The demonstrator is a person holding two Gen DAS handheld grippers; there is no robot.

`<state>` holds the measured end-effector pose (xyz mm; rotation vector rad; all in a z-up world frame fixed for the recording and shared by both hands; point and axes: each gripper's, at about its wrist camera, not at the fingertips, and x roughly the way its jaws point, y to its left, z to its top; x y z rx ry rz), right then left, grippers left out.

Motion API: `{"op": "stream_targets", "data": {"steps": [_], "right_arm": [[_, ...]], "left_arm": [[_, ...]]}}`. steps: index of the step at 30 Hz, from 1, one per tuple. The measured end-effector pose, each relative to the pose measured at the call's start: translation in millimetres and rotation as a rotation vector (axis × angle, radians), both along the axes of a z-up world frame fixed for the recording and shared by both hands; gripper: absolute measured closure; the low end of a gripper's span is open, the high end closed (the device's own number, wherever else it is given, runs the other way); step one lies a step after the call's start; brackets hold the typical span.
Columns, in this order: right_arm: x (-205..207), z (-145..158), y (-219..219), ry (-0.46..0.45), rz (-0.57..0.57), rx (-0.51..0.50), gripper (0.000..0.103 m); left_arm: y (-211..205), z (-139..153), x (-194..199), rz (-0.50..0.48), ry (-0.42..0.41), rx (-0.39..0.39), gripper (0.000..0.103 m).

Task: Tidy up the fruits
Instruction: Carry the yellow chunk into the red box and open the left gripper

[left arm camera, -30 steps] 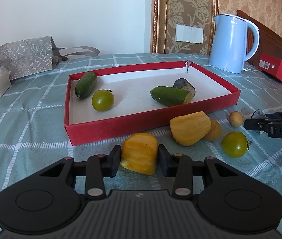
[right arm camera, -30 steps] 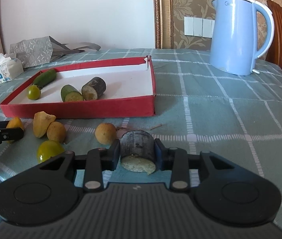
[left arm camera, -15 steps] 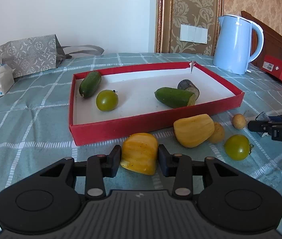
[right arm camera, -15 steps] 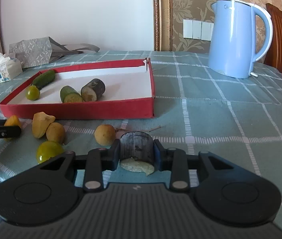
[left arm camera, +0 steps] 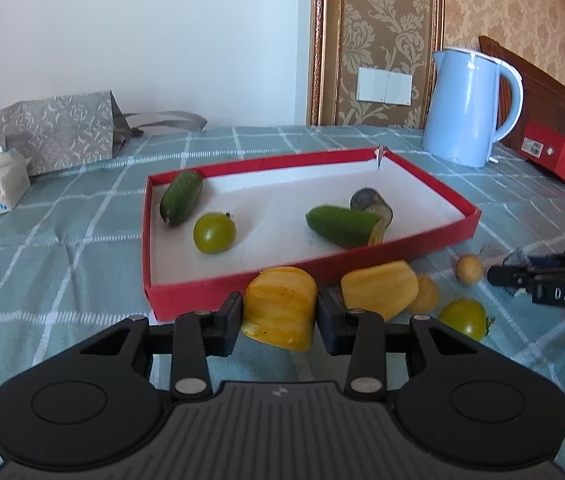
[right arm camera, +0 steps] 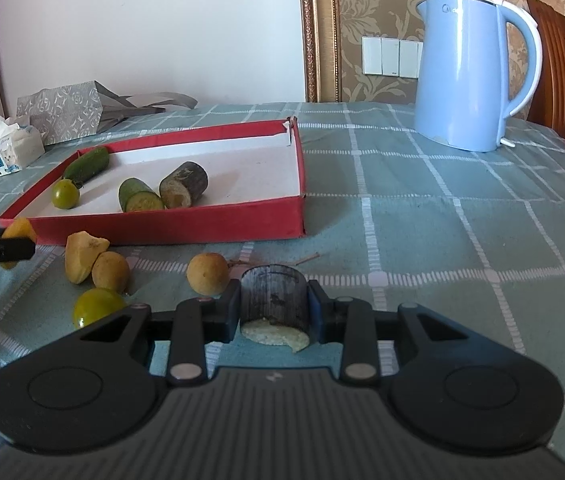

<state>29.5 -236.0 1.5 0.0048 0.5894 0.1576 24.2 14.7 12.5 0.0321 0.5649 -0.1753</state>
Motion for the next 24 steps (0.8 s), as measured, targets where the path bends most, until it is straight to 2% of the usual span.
{"op": "stream_targets", "data": {"steps": [11, 15, 24], "right_arm": [[1, 0, 0, 0.006, 0.003, 0.007, 0.071], [1, -1, -1, 0.01, 0.004, 0.01, 0.071], [2, -1, -1, 0.012, 0.006, 0.011, 0.071]], "left_arm": [[-17, 12, 41, 0.0, -0.019, 0.017, 0.065], [-21, 10, 65, -0.004, 0.007, 0.018, 0.065], [-22, -4, 112, 0.069, 0.059, 0.045, 0.063]]}}
